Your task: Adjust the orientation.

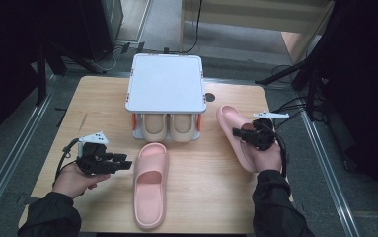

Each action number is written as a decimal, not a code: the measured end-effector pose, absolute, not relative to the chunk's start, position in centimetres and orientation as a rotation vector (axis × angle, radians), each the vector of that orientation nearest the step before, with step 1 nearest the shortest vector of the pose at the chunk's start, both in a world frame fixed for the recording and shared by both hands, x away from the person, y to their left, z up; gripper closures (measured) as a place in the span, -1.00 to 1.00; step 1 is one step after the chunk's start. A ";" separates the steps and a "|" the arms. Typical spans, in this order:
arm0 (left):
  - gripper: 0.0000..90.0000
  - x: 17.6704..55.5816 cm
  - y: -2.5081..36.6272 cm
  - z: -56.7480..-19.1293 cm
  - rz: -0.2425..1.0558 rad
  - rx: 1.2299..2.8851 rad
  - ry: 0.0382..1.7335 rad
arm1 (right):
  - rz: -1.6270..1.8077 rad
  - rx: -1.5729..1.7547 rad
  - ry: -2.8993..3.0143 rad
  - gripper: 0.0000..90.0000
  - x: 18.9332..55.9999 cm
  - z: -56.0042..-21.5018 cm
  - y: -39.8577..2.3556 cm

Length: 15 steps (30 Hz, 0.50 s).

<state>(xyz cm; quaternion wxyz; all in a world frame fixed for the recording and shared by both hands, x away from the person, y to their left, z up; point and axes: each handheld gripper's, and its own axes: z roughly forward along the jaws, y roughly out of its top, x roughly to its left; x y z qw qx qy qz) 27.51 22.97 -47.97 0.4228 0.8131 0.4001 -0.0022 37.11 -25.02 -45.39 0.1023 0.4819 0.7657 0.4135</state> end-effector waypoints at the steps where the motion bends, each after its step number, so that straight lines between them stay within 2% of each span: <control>1: 0.28 27.7 22.8 -47.9 -0.006 2.041 0.992 | 1.219 1.407 2.265 0.90 36.6 -45.3 -24.8; 15: 0.29 29.2 21.5 -47.8 -0.044 2.056 0.966 | 1.236 1.313 2.334 0.90 30.4 -44.7 -21.7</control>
